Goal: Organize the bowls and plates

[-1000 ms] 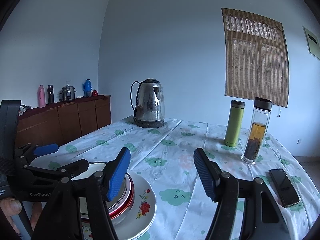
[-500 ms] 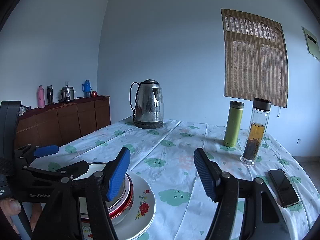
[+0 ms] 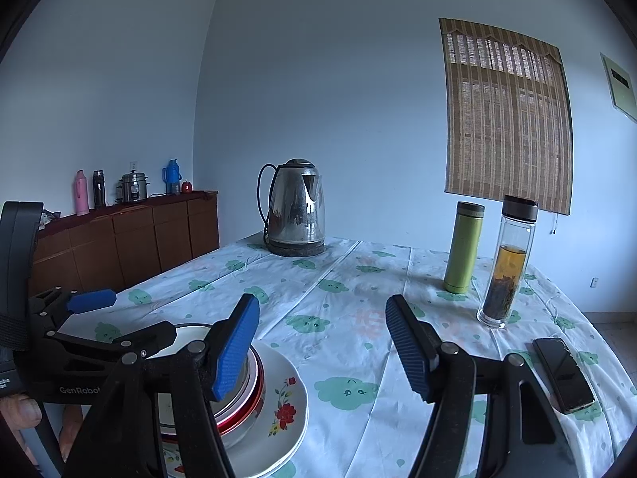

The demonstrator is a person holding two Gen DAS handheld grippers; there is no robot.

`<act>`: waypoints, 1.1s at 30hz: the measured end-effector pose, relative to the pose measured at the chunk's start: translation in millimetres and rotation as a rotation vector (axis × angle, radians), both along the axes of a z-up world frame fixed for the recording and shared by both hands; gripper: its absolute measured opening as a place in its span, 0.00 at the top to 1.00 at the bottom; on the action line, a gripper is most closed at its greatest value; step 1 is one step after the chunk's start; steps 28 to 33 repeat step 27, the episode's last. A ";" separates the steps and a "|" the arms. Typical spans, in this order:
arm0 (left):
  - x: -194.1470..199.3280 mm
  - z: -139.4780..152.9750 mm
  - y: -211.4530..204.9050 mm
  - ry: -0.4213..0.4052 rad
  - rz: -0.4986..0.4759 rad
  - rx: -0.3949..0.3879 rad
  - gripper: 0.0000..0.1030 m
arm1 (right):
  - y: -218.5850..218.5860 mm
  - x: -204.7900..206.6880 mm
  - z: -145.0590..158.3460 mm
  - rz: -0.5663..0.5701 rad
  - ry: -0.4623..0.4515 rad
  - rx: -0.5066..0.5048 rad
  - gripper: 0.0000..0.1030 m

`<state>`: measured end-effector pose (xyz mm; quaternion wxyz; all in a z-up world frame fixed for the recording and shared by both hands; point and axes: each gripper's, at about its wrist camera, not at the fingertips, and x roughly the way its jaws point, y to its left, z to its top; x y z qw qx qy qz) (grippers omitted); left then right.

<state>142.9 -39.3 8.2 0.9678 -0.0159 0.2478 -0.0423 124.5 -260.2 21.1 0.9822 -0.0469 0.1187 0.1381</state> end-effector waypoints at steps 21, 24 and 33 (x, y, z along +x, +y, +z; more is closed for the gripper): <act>-0.5 -0.4 0.2 -0.004 0.010 0.022 0.00 | -3.2 -0.9 -0.2 -0.010 -0.001 -0.008 0.34; -1.3 0.6 -0.6 -0.014 0.011 0.029 0.00 | -4.2 -1.1 -0.8 -0.012 0.001 -0.003 0.34; -1.9 1.6 0.1 -0.018 0.010 0.026 0.00 | -4.3 -0.5 -1.2 -0.014 0.003 -0.007 0.34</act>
